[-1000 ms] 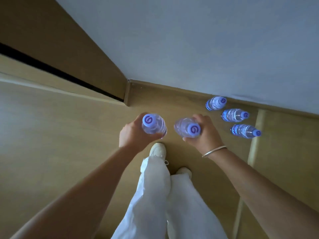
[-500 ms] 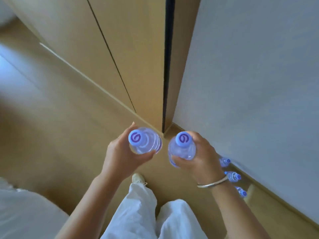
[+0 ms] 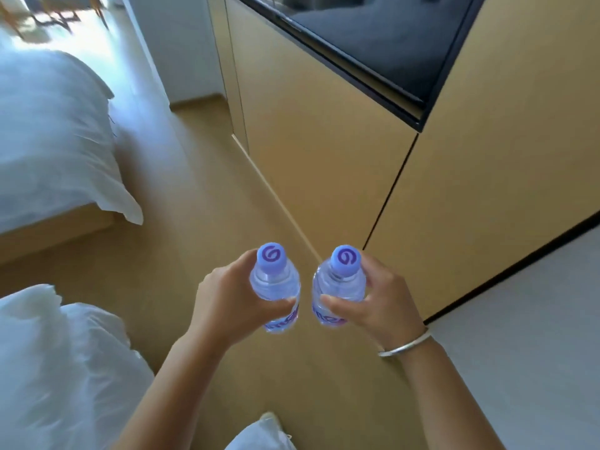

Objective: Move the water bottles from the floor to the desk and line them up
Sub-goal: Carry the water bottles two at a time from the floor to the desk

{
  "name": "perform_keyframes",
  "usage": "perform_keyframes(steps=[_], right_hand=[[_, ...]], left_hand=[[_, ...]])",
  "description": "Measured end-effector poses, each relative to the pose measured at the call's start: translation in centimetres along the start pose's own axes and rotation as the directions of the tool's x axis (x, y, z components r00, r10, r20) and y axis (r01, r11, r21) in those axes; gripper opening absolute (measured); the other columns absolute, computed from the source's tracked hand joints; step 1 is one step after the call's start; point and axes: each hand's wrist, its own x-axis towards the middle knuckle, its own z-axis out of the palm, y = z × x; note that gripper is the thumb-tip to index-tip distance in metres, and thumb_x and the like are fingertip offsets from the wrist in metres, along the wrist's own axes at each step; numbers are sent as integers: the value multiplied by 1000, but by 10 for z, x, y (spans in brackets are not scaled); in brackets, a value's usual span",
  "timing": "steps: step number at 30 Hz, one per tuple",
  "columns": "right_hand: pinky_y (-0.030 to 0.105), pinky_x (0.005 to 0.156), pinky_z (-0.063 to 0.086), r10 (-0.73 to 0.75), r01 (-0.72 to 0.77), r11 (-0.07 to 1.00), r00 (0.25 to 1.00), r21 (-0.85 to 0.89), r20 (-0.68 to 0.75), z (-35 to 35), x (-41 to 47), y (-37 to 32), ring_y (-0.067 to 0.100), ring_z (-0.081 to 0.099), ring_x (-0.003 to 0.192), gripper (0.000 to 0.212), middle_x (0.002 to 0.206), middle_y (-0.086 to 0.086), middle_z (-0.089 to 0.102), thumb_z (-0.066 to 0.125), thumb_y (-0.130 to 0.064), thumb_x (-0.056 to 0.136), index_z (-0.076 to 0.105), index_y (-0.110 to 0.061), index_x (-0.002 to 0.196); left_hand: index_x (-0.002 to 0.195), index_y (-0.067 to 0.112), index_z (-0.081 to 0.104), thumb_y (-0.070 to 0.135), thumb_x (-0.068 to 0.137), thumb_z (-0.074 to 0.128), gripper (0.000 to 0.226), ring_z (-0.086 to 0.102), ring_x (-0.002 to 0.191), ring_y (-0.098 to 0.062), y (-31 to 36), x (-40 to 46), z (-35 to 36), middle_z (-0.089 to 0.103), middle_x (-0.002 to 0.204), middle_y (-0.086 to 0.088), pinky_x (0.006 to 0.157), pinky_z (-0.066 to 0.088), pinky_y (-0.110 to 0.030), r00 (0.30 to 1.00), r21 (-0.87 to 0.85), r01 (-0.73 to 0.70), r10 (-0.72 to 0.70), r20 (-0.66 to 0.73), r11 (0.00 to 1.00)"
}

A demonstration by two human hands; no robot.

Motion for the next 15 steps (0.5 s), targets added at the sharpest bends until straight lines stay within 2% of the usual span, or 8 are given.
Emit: perform_keyframes(steps=[4, 9, 12, 15], right_hand=[[19, 68, 47, -28, 27, 1000, 997, 17, 69, 50, 47, -31, 4, 60, 74, 45, 78, -16, 66, 64, -56, 51, 59, -38, 92], [31, 69, 52, -91, 94, 995, 986, -19, 139, 100, 107, -55, 11, 63, 71, 49, 76, -11, 67, 64, -57, 51, 62, -33, 93], [34, 69, 52, -127, 135, 990, 978, -40, 166, 128, 148, -66, 15, 63, 70, 52, 74, -9, 67, 63, -58, 50, 63, -29, 93], [32, 70, 53, -150, 161, 987, 963, -30, 223, 155, 198, -77, 10, 64, 70, 48, 75, -12, 68, 65, -57, 50, 62, -33, 91]], left_hand=[[96, 40, 58, 60, 46, 65, 54, 62, 71, -13, -46, 32, -42, 63, 70, 18, 65, 47, -26, 997, 28, 66, -65, -48, 997], [88, 34, 59, 63, 45, 61, 52, 62, 68, -13, -95, 63, -81, 63, 68, 15, 62, 46, -26, 973, 8, 170, -167, -160, 985], [85, 30, 60, 69, 43, 54, 58, 61, 67, -15, -121, 88, -100, 64, 67, 12, 63, 49, -29, 950, 22, 214, -203, -235, 977], [84, 29, 61, 74, 43, 52, 61, 62, 66, -15, -148, 124, -115, 65, 67, 11, 64, 51, -31, 931, 39, 261, -241, -273, 965]])
